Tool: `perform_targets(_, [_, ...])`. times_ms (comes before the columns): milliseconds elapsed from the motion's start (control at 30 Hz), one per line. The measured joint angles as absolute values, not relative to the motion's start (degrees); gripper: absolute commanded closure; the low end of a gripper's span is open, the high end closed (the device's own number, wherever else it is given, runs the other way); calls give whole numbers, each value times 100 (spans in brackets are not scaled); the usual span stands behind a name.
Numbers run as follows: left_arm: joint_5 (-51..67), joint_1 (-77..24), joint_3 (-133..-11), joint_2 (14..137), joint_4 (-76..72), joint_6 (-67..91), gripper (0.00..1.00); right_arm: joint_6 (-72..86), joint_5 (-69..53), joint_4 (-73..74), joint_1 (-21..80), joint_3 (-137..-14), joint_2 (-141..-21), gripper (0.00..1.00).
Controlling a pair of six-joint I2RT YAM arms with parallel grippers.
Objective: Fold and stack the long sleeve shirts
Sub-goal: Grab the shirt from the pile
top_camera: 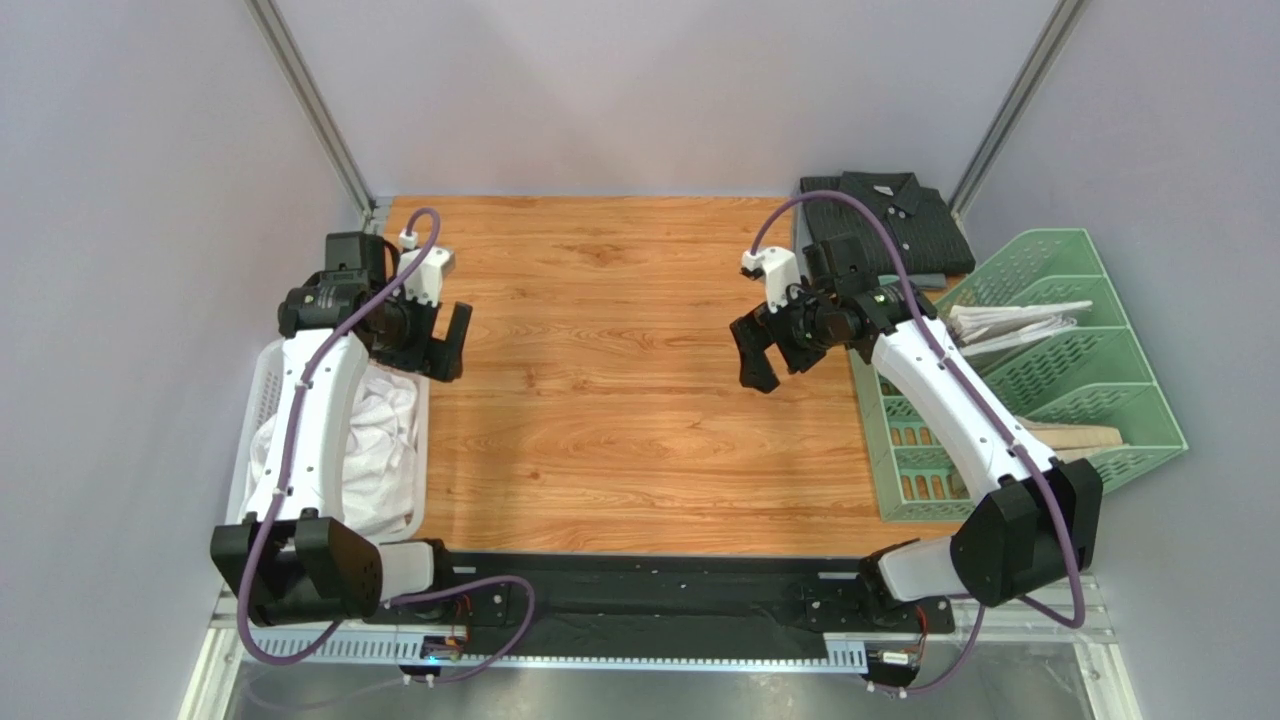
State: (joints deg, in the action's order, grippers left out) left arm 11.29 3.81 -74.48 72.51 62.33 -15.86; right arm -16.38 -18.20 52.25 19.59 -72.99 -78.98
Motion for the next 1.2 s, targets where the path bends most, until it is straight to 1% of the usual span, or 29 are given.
perform_targets(133, [1369, 788, -7756, 7290, 6565, -2040, 1, -1643, -1964, 5352, 1959, -7310, -8044, 0])
perform_targets(333, [1592, 1844, -8672, 7408, 7144, -3454, 1, -1682, -2150, 5494, 1959, -7312, -8088, 0])
perform_targets(500, [1494, 2508, -8621, 7623, 7400, -4650, 1, -1702, -2311, 5581, 1959, -7312, -8134, 0])
perform_targets(700, [1175, 3085, -7885, 8119, 7157, -5830, 1, -1732, -2473, 5655, 1984, -7312, -8156, 0])
perform_targets(933, [668, 3153, -6237, 8473, 6163, -6722, 1, -1756, -2523, 5697, 2025, -7312, -8176, 0])
perform_targets(967, [534, 3159, -5968, 8541, 5909, -6799, 5, -1763, -2523, 5704, 2025, -7312, -8178, 0])
perform_targets(1000, [408, 3166, -5730, 8630, 5677, -6860, 12, -1767, -2523, 5708, 2025, -7312, -8178, 0])
perform_targets(1033, [283, 3166, -5485, 8739, 5400, -6897, 39, -1772, -2526, 5712, 2025, -7312, -8178, 0])
perform_targets(1100, [141, 3179, -5218, 8967, 5046, -6877, 68, -1780, -2526, 5717, 2032, -7312, -8178, 0])
perform_targets(1133, [38, 3197, -5212, 9054, 5019, -6860, 100, -1782, -2526, 5717, 2040, -7312, -8180, 0])
perform_targets(1200, [-27, 3205, -5374, 9076, 5135, -6753, 100, -1782, -2530, 5717, 2045, -7312, -8191, 0])
